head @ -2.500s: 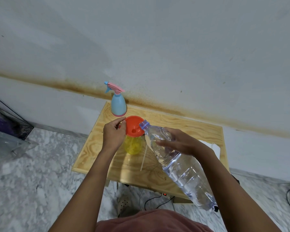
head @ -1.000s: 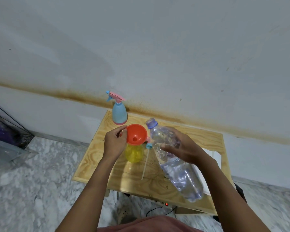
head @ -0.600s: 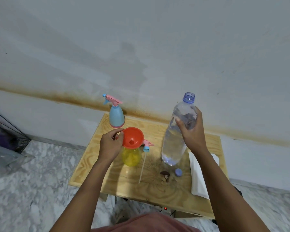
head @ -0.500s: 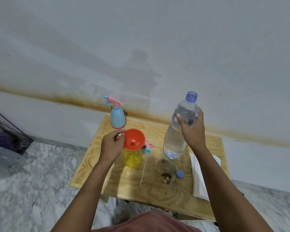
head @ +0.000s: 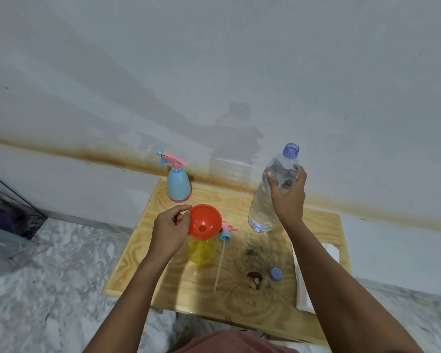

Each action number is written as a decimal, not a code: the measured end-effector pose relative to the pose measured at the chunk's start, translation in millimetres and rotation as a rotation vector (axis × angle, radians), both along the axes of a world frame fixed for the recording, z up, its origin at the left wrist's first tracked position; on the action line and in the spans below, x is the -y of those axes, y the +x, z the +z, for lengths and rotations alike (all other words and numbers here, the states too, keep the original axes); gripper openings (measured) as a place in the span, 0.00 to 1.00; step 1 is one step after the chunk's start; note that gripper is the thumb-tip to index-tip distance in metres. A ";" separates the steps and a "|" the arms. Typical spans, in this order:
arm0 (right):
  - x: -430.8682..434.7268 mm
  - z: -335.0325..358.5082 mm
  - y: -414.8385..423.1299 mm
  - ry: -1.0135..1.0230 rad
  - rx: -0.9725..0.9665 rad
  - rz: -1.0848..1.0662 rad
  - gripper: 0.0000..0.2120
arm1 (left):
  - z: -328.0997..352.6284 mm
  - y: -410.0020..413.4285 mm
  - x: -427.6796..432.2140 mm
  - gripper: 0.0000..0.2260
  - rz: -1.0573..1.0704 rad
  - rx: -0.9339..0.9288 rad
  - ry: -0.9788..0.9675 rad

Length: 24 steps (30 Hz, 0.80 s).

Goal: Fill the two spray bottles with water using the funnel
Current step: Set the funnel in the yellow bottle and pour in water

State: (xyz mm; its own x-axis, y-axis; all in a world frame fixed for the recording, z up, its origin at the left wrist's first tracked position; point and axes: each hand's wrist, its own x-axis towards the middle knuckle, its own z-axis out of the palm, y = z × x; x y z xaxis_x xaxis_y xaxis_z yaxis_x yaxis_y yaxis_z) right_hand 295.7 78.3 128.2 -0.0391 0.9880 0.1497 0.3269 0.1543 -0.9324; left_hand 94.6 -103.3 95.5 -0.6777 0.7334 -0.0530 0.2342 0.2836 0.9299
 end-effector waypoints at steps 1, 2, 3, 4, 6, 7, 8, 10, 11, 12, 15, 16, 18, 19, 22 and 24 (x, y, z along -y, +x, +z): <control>0.6 -0.8 0.4 -0.004 0.000 -0.005 0.37 | 0.0 -0.8 0.5 0.09 -0.002 -0.003 0.000; 0.6 -1.8 1.7 -0.007 -0.002 -0.011 0.37 | -0.1 -1.7 1.0 0.09 -0.004 -0.004 -0.001; 0.4 -2.5 3.4 -0.014 -0.010 -0.021 0.37 | 0.1 -2.7 1.3 0.09 -0.007 0.000 0.000; -0.1 -3.3 5.5 -0.020 -0.021 -0.032 0.38 | 0.1 -3.6 1.3 0.08 -0.012 0.005 0.001; 0.0 -3.6 9.6 -0.027 -0.026 -0.047 0.38 | -0.1 -4.9 1.4 0.08 -0.026 0.012 0.006; 0.1 -3.8 11.3 -0.027 -0.014 -0.041 0.39 | -0.1 -5.2 1.4 0.08 -0.031 0.014 0.008; 0.0 -4.3 12.8 -0.026 -0.002 -0.026 0.40 | -0.1 -5.1 1.4 0.08 -0.035 0.017 0.010; 0.6 -5.3 14.9 -0.035 0.014 -0.006 0.43 | -1.3 -5.2 1.0 0.08 -0.038 0.030 0.013; 1.7 -6.1 15.5 -0.048 0.025 -0.009 0.45 | -2.1 -5.5 0.9 0.08 -0.038 0.042 0.015; 4.9 -6.7 15.0 -0.062 0.038 -0.024 0.47 | -2.8 -5.8 1.0 0.08 -0.038 0.053 0.017; 36.2 -7.9 8.3 -0.015 0.049 -0.178 0.45 | -4.5 -7.1 1.7 0.09 -0.047 0.067 0.018; 51.2 -10.8 4.2 0.059 0.038 -0.243 0.41 | -4.9 -7.2 1.9 0.09 -0.049 0.070 0.023; 81.3 -18.8 -7.1 0.227 0.066 -0.291 0.30 | -5.1 -6.9 2.3 0.09 -0.058 0.077 0.037; 93.7 -22.5 -13.1 0.251 0.103 -0.235 0.26 | -5.1 -6.9 2.3 0.09 -0.062 0.074 0.040; 111.3 -27.9 -28.6 0.088 0.211 0.136 0.18 | -4.8 -6.6 2.0 0.09 -0.067 0.066 0.034; 114.5 -25.1 -38.1 -0.106 0.189 0.276 0.17 | -4.7 -5.9 2.4 0.10 -0.068 0.060 0.034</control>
